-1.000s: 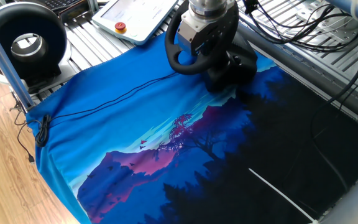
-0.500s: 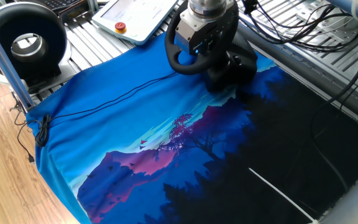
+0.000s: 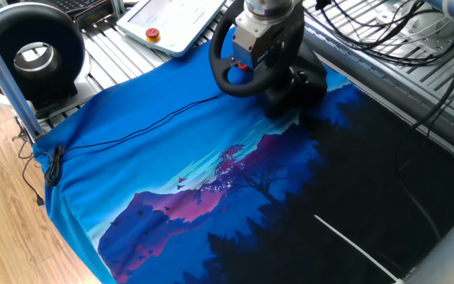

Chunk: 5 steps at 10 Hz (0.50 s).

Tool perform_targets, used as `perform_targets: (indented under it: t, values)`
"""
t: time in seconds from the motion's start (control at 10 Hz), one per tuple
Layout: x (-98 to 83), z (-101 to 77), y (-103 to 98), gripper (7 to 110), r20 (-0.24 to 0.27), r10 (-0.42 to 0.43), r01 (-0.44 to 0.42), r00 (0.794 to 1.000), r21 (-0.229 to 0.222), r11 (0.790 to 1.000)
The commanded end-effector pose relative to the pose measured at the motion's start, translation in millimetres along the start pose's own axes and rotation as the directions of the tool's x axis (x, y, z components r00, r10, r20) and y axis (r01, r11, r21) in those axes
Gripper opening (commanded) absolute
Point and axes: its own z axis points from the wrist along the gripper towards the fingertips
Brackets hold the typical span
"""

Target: Rotate the steering wheel 90 degrees clockwise

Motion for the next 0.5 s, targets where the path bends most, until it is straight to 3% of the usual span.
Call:
perform_targets:
  t: [0.0,0.2,0.4]
  values:
    - [16.5,-13.9,-2,7,-0.074,-0.006,0.008,0.997,0.022,1.0]
    - [6.7,-5.7,2,7,-0.04,0.026,-0.025,0.999,0.018,1.0]
    - [12.3,-19.2,6,7,-0.061,0.03,-0.031,0.998,-0.013,0.999]
